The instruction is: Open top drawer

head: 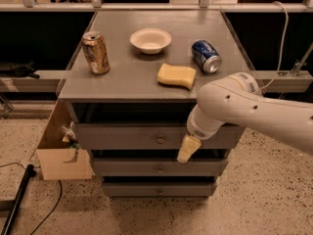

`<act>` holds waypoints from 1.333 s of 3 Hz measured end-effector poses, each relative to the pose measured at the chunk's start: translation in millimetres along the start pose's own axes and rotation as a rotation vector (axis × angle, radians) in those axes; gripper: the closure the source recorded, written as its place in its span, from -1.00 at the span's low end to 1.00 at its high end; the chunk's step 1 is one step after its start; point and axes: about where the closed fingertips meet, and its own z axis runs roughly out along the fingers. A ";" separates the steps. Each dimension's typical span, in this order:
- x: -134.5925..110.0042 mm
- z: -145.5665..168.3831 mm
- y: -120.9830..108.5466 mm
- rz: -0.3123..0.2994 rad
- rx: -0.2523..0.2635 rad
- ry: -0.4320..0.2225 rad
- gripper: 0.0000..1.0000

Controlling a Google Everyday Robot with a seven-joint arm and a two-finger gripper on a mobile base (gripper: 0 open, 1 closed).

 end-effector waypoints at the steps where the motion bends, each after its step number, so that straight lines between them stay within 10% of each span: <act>1: -4.3 21.3 5.2 -0.025 -0.002 0.027 -1.00; 4: -22.0 38.8 3.3 -0.117 0.032 0.034 -1.00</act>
Offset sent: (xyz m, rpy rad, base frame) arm 0.0115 0.0251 -0.0361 -0.0626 -0.0015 0.0540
